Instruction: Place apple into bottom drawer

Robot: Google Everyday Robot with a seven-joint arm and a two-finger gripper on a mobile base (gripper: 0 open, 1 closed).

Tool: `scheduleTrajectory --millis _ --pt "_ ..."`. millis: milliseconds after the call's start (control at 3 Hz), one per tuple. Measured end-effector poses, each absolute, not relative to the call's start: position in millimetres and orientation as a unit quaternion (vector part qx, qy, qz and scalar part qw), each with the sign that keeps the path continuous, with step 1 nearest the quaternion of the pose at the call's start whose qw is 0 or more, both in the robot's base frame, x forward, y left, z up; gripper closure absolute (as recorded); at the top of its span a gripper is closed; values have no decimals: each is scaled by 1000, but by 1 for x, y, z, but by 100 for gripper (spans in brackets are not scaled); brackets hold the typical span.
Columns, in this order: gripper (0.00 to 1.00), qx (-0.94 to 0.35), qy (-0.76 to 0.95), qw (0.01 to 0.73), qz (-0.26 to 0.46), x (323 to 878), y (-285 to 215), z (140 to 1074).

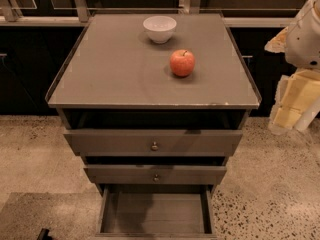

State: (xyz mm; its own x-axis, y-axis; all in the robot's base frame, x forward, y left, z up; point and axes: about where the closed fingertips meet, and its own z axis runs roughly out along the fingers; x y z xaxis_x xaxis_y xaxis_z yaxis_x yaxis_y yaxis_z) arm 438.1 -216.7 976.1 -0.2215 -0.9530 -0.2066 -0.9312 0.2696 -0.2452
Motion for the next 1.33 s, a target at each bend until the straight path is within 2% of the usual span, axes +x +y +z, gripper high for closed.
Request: scheduleTrajectory --millis 333,667,1333 --pt "0 -603 781 159 -34 438 -217 976" --pt "0 -604 772 196 -36 449 -213 980" --pt "0 -608 717 341 12 558 -176 974"
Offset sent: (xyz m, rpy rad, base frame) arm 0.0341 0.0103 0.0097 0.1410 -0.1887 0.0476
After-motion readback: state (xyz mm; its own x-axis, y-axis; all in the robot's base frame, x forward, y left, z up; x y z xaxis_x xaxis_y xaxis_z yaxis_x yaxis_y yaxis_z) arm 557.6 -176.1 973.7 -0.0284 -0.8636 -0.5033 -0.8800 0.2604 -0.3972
